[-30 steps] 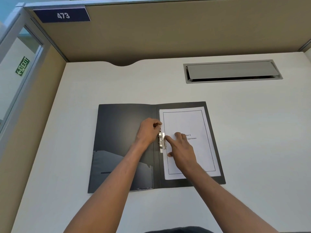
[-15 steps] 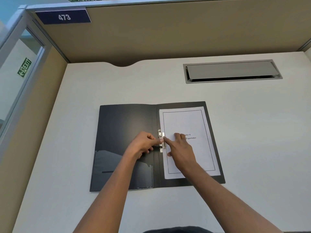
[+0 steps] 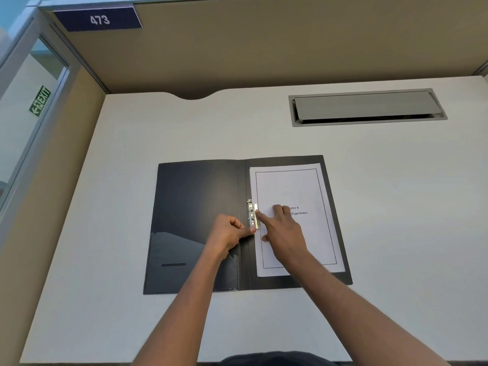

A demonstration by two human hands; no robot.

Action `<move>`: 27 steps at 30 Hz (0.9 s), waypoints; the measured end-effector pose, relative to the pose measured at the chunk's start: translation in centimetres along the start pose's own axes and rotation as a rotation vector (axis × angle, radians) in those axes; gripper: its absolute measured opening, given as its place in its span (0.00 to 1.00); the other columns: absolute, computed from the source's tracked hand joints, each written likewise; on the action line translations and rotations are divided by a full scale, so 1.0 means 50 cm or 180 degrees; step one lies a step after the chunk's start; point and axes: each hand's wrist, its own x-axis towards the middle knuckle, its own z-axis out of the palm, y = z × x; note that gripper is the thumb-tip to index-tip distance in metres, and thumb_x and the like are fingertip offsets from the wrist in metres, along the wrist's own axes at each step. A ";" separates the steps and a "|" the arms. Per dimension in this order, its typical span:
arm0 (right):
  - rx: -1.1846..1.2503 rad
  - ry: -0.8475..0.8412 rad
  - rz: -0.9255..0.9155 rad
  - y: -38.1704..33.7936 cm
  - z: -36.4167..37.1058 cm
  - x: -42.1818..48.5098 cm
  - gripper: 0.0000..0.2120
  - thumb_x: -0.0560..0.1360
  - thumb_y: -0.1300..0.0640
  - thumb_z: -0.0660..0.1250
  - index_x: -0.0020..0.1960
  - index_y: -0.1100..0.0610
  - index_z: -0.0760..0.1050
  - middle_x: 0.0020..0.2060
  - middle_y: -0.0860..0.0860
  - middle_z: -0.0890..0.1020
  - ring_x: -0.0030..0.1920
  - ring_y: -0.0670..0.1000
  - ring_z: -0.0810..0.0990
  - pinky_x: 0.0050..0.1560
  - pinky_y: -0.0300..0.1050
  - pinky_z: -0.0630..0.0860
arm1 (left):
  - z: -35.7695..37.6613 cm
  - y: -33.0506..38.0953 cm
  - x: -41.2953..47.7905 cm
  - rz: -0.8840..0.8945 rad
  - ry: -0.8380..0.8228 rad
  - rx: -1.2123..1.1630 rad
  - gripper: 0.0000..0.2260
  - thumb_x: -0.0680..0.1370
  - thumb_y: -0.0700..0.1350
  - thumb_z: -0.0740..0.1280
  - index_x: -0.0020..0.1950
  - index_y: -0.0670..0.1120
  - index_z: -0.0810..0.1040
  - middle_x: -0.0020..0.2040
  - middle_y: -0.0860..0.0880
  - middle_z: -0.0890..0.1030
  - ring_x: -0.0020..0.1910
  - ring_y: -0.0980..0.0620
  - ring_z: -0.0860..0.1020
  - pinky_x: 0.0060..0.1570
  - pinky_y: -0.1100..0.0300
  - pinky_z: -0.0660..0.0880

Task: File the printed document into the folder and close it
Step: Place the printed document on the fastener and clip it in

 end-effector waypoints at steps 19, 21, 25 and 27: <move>-0.0030 -0.0004 0.0019 0.000 -0.001 0.000 0.35 0.74 0.53 0.76 0.75 0.46 0.64 0.64 0.58 0.72 0.67 0.59 0.70 0.51 0.49 0.80 | 0.041 0.010 -0.017 -0.0031 0.0688 0.0450 0.16 0.71 0.50 0.81 0.32 0.47 0.76 0.30 0.50 0.79 0.29 0.54 0.74 0.29 0.61 0.67; -0.0003 0.0009 0.0012 -0.001 -0.002 -0.001 0.34 0.74 0.53 0.76 0.75 0.46 0.64 0.64 0.58 0.72 0.66 0.59 0.70 0.50 0.49 0.80 | 0.035 0.010 -0.018 -0.0040 0.0619 0.0384 0.15 0.71 0.50 0.81 0.33 0.46 0.77 0.31 0.50 0.80 0.29 0.54 0.74 0.29 0.61 0.67; 0.0002 0.0022 0.0042 -0.003 -0.001 -0.003 0.34 0.74 0.55 0.76 0.74 0.46 0.64 0.64 0.58 0.72 0.65 0.58 0.71 0.51 0.48 0.80 | 0.031 0.011 -0.020 0.0024 0.0539 0.0368 0.14 0.71 0.49 0.81 0.36 0.45 0.79 0.32 0.49 0.80 0.28 0.56 0.73 0.26 0.62 0.66; -0.0016 0.0050 0.0025 -0.003 -0.002 -0.006 0.34 0.74 0.54 0.76 0.75 0.47 0.64 0.64 0.58 0.73 0.64 0.59 0.72 0.52 0.49 0.80 | 0.031 0.013 -0.024 0.0121 0.0531 0.0398 0.13 0.72 0.49 0.80 0.37 0.44 0.81 0.33 0.49 0.81 0.28 0.56 0.74 0.23 0.64 0.66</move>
